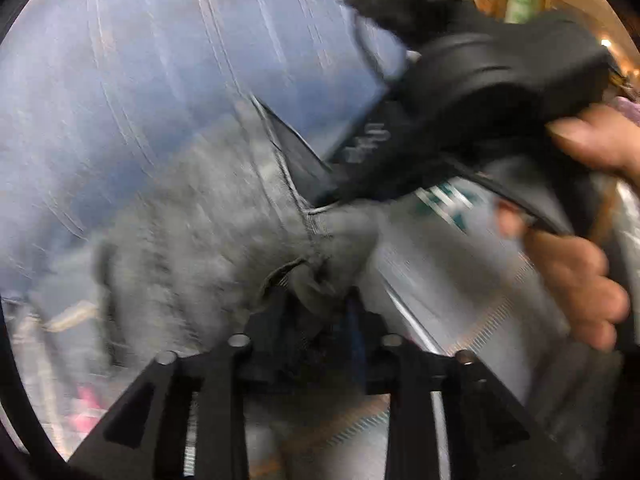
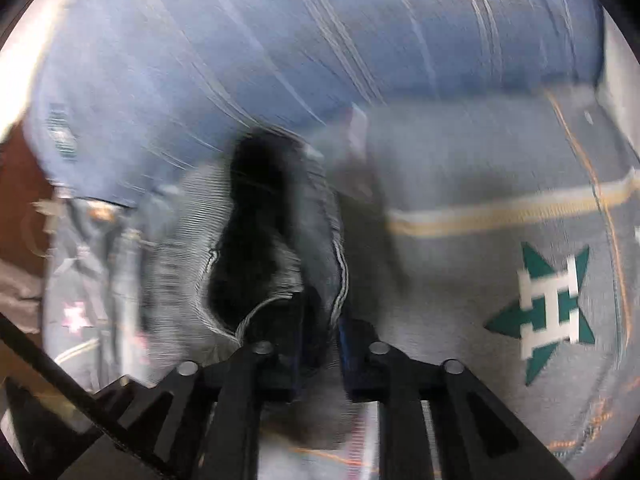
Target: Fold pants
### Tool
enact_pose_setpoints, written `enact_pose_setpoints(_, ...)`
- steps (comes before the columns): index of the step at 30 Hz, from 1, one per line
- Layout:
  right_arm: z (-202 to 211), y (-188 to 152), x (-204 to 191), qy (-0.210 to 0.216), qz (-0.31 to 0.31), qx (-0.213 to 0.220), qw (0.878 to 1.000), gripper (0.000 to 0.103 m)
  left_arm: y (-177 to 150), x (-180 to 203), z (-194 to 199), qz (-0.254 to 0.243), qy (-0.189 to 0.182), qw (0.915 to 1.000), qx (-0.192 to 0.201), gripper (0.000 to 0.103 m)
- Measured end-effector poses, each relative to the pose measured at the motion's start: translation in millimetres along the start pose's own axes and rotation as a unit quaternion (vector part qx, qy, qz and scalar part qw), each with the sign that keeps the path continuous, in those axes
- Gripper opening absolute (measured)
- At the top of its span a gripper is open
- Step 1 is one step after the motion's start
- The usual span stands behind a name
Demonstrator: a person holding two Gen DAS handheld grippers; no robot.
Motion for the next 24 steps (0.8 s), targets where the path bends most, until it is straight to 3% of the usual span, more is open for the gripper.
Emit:
enact_pose_setpoints(2,-9,-1,13,-0.003,-0.020,-0.012,1.000,0.024,-2,-6,2,0.020,-0.016,0.9996,-0.009,0.029)
enact_pose_setpoints(4,9,0,19,0.004,-0.030,0.025,0.999,0.032,-4,-15,18,0.040,-0.050,0.9979,-0.001,0.029)
enact_pose_setpoints(6,32,1,19,0.010,-0.033,0.068,0.997,0.058,-6,-24,36,0.051,-0.064,0.9966,0.010,0.031)
enact_pose_setpoints(11,71,-6,-1,0.065,-0.003,0.152,0.986,0.060,-13,-51,65,0.045,-0.038,0.9971,0.049,0.043)
enact_pose_setpoints(14,60,-2,-15,0.089,0.002,0.155,0.984,0.061,-21,-66,56,0.062,-0.044,0.9962,0.043,0.043)
enact_pose_setpoints(16,41,6,-24,0.081,0.001,0.152,0.985,0.060,-27,-78,44,0.088,-0.035,0.9949,0.034,0.043)
enact_pose_setpoints(17,34,9,-24,0.074,0.001,0.154,0.985,0.058,-27,-80,41,0.095,-0.035,0.9945,0.026,0.043)
enact_pose_setpoints(19,21,16,-27,0.064,0.008,0.154,0.986,0.018,-29,-83,38,0.100,-0.040,0.9940,0.018,0.043)
enact_pose_setpoints(20,16,19,-30,0.052,0.013,0.147,0.988,0.004,-29,-85,39,0.104,-0.042,0.9934,0.021,0.043)
enact_pose_setpoints(24,43,9,-40,0.016,0.025,0.179,0.983,0.003,-31,-90,41,0.130,-0.068,0.9890,0.019,0.043)
Point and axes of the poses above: each gripper's, at about its wrist camera, not at the fingertips, and z roughly against the way its jaws point, x to its right, y to its top, the point moved 1 cm from there along -z, roughly the way its jaws point, and after that the axes turned 12 degrees about z, right-handed, at the moved point
